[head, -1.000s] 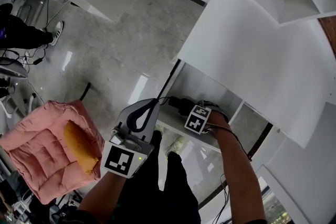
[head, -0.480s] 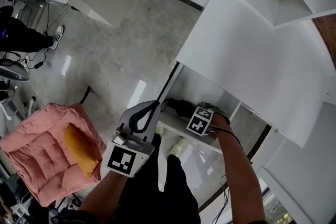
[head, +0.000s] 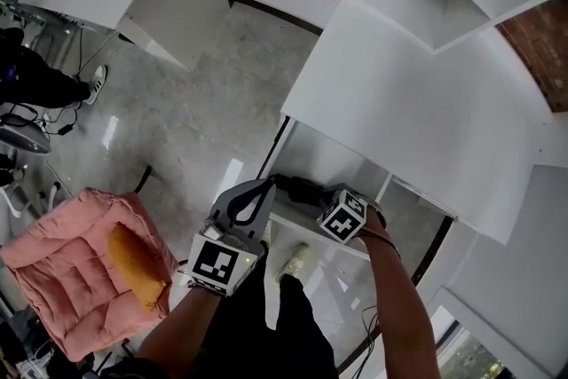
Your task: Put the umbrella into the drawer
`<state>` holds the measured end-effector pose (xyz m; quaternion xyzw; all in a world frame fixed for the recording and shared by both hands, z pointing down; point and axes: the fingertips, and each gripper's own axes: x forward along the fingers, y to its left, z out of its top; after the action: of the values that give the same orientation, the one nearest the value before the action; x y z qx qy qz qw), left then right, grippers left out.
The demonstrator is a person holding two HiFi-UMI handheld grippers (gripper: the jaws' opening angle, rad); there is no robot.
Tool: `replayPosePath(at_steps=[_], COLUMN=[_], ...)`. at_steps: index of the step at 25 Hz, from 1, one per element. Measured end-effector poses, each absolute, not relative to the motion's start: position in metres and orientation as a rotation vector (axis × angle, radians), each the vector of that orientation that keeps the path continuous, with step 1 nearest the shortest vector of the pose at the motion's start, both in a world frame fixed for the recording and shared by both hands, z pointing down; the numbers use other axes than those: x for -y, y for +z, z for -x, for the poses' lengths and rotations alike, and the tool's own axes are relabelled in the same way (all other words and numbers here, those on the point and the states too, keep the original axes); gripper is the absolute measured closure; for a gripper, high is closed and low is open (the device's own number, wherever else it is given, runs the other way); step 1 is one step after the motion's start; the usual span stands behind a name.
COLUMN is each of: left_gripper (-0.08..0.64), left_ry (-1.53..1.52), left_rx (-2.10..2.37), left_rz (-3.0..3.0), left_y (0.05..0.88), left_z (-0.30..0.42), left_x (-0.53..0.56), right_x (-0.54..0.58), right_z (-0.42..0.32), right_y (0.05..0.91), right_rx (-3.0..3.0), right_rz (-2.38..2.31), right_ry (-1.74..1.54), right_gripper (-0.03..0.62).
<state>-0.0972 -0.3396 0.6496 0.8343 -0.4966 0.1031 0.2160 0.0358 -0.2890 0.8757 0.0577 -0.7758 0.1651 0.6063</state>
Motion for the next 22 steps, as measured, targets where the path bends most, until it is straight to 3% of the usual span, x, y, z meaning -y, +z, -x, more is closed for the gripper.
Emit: replayPosePath(at_steps=[22], left_gripper=[0.554], left_ry=[0.230], left_rx=[1.304], left_rz=[-2.373], left_y=[0.537], left_z=[0.031], left_x=[0.324], right_x=[0.313], right_z=[-0.056], right_y=[0.630], right_rx=[2.302], right_rz=[-0.789], right_ry=[0.607], right_gripper=[0.587])
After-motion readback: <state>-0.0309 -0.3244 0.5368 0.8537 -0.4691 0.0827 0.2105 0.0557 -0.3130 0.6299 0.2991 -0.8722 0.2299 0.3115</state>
